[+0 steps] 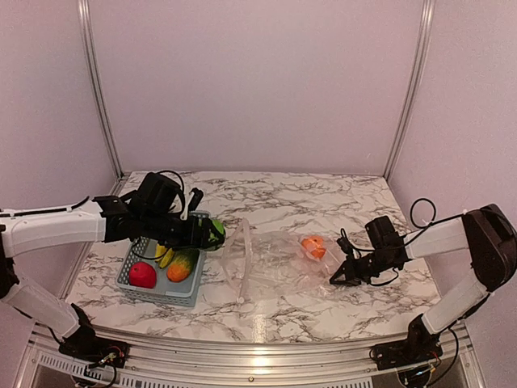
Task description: Open the zip-top bag and remove the fake food
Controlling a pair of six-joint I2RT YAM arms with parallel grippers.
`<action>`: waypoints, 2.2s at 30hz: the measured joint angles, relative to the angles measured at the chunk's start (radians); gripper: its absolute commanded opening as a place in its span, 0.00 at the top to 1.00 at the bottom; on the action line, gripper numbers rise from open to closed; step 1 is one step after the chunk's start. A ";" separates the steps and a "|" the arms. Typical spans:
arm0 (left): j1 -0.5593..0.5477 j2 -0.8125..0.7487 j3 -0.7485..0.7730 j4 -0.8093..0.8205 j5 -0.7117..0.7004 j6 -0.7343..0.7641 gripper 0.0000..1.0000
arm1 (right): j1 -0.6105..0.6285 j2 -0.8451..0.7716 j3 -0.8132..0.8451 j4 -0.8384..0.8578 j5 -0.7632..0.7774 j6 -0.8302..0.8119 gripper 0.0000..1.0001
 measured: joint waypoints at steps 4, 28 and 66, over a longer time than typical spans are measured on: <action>0.069 -0.150 -0.050 -0.111 -0.084 -0.028 0.21 | 0.000 -0.002 0.000 0.000 -0.001 0.000 1.00; 0.171 -0.196 -0.074 -0.526 -0.283 -0.028 0.01 | 0.071 -0.069 -0.002 -0.029 -0.006 0.013 0.71; -0.022 0.177 0.163 -0.079 -0.032 0.033 0.05 | -0.110 0.077 0.241 -0.009 -0.048 0.072 0.33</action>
